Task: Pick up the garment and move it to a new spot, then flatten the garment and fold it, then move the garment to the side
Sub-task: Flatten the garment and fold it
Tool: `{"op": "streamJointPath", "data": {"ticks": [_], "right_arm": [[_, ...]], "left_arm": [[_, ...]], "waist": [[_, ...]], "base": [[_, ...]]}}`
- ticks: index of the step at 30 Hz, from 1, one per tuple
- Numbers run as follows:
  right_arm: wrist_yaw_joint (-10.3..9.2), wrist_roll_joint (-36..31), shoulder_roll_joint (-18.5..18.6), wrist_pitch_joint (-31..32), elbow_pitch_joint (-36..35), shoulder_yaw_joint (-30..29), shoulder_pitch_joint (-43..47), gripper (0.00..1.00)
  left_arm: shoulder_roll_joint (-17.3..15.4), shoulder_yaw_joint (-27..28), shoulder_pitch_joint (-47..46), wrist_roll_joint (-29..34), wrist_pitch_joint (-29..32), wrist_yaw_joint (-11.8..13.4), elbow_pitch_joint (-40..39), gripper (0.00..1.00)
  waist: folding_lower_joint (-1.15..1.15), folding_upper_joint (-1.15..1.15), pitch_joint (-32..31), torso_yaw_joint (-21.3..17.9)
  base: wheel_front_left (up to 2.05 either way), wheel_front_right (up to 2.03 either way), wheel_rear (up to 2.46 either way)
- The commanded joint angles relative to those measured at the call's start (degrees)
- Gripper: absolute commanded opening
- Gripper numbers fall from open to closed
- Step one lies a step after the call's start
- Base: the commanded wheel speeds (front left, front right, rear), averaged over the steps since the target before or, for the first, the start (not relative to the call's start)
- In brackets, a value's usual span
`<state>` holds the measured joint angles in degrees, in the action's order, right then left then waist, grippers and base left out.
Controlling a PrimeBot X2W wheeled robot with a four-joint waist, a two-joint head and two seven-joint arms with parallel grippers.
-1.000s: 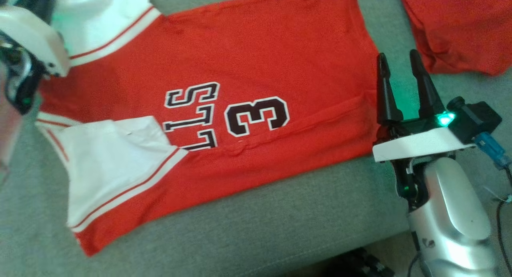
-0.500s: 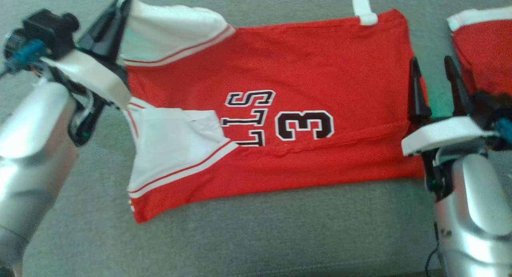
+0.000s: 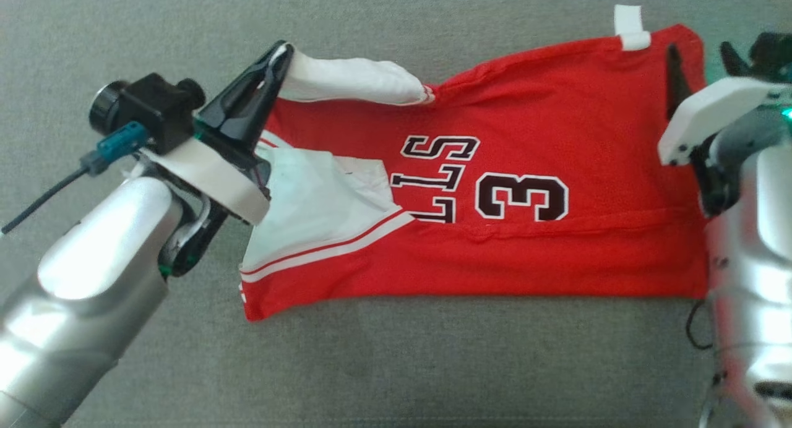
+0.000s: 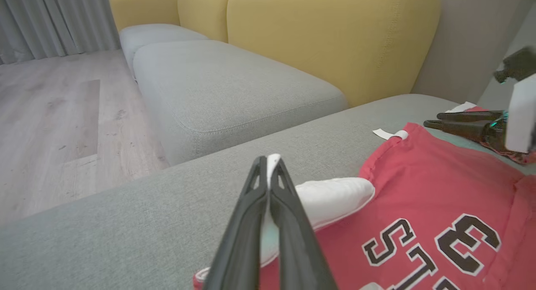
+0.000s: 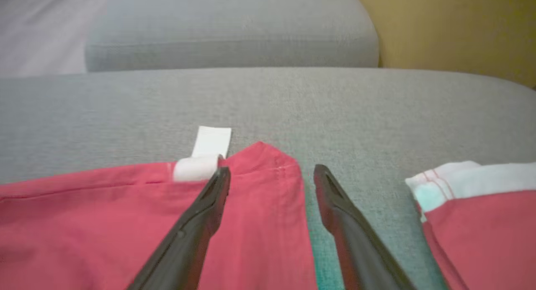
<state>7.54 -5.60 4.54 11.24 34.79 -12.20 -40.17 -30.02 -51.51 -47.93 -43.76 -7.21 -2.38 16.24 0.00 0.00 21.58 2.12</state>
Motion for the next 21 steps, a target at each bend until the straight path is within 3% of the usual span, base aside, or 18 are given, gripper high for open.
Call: {"op": "streamJointPath", "data": {"ticks": [1,11,12,13,14,21], "right_arm": [[-0.05,-1.09,0.64,0.95,0.23,0.03,-3.24,1.0],[-0.05,-7.96,3.15,2.47,12.79,-3.42,-11.5,1.0],[-0.05,-8.42,3.27,2.81,14.26,-3.33,-12.2,0.95],[-0.05,-8.75,3.42,3.26,15.68,-3.35,-12.85,0.42],[-0.05,-9.05,3.64,3.6,16.88,-3.56,-13.45,0.0],[-0.05,-8.96,4.15,-2.45,20.73,-1.66,-17.71,0.0]], "left_arm": [[-2.36,2.3,-2.16,0.52,0.33,0.48,-2.31,0.0],[-2.62,2.2,-2.86,0.44,1.46,1.22,-5.71,0.0],[-2.6,2.18,-2.98,0.41,1.52,1.19,-5.75,0.0],[-2.59,2.18,-3.12,0.35,1.58,1.11,-5.67,0.0],[-2.58,2.2,-3.27,0.31,1.65,1.09,-5.51,0.0],[-2.75,3.92,-4.4,-1.3,1.28,1.33,-2.24,0.0]], "waist": [[0.0,0.0,1.11,0.93],[0.0,0.0,3.37,2.49],[0.0,0.0,3.45,2.58],[0.0,0.0,3.47,2.65],[0.0,0.0,3.44,2.67],[0.0,0.0,2.29,1.31]], "base": [[0.0,0.0,0.0],[0.0,0.0,0.0],[0.0,0.0,0.0],[0.0,0.0,0.0],[0.0,0.0,0.0],[0.0,0.0,0.0]]}}
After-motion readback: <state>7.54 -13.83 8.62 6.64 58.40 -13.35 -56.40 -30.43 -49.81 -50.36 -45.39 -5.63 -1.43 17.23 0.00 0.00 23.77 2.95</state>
